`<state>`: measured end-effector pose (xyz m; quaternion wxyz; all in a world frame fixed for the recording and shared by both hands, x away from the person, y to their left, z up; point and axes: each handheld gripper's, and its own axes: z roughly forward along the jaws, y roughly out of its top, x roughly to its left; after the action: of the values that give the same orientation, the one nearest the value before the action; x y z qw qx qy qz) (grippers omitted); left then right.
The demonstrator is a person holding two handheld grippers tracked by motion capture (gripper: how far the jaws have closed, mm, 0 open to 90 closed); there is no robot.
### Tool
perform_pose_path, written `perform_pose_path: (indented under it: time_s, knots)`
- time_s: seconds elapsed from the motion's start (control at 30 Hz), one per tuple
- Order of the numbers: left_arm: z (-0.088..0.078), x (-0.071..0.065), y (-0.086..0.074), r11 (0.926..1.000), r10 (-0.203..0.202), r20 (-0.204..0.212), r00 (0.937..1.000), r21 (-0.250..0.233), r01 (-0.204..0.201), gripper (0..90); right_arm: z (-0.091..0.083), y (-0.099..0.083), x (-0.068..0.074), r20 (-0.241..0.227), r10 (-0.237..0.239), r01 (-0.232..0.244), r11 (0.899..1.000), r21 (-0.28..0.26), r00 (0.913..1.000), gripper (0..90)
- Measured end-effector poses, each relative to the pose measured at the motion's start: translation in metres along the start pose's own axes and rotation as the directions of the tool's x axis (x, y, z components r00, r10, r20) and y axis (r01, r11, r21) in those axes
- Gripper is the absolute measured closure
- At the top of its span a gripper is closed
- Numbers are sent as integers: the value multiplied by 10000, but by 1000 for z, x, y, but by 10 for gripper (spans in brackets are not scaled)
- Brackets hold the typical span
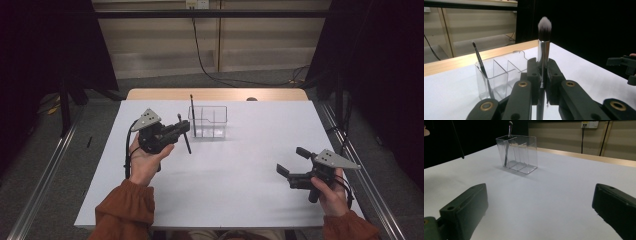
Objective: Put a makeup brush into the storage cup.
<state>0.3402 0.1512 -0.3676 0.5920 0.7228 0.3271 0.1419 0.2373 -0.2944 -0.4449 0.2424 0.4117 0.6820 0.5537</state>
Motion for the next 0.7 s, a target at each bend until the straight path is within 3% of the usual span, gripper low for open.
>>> perform_pose_path:
  time_s: [0.37,0.7]
  knots:
    - [2,7,13,9999,8,-203,9998,-145,-11,840,0,-1,0,-32,-44,44,10000,86,10000,0]
    - [8,10,30,9993,279,-354,9990,-223,-287,840,0,-2,0,-75,-5,6,9999,121,10000,1]
